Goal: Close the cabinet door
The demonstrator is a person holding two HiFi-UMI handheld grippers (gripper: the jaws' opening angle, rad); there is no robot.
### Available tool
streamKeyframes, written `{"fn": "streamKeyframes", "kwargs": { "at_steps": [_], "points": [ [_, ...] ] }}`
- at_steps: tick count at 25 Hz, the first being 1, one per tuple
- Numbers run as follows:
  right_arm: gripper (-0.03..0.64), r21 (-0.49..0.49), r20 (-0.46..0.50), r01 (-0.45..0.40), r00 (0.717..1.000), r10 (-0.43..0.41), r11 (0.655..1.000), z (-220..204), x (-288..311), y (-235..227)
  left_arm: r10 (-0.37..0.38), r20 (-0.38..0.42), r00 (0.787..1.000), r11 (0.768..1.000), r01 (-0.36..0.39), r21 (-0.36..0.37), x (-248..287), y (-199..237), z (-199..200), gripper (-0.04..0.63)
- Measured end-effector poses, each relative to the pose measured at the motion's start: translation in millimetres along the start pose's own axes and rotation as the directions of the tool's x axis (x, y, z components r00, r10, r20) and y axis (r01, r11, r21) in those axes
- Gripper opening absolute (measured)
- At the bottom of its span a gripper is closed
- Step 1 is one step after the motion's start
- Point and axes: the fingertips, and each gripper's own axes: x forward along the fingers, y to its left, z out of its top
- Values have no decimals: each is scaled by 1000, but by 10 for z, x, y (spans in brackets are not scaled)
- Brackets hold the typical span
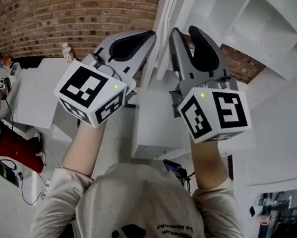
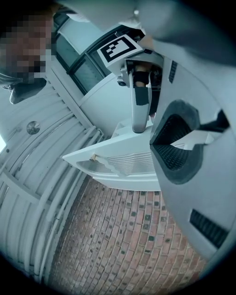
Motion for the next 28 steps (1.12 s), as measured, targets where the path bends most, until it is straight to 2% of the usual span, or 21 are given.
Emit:
{"fn": "streamKeyframes", "kwargs": {
  "at_steps": [9, 16, 21, 28],
  "points": [
    [153, -6, -21, 28, 999, -28, 1000, 7, 153, -9, -7, 20, 1000, 1000, 7, 27, 59, 55, 173, 8],
    [156, -34, -37, 61, 997, -62, 998, -10, 321, -11, -19, 17, 1000, 1000, 18, 23, 93, 117, 136, 8],
    [157, 55, -62, 63, 996, -59, 997, -84, 336, -24, -38, 23, 999, 999, 38, 12, 92, 97, 114, 8],
    [143, 36, -80, 60, 995, -57, 998, -92, 257, -83, -80, 30, 996, 997, 80, -2, 151, -30, 72, 8]
  ]
}}
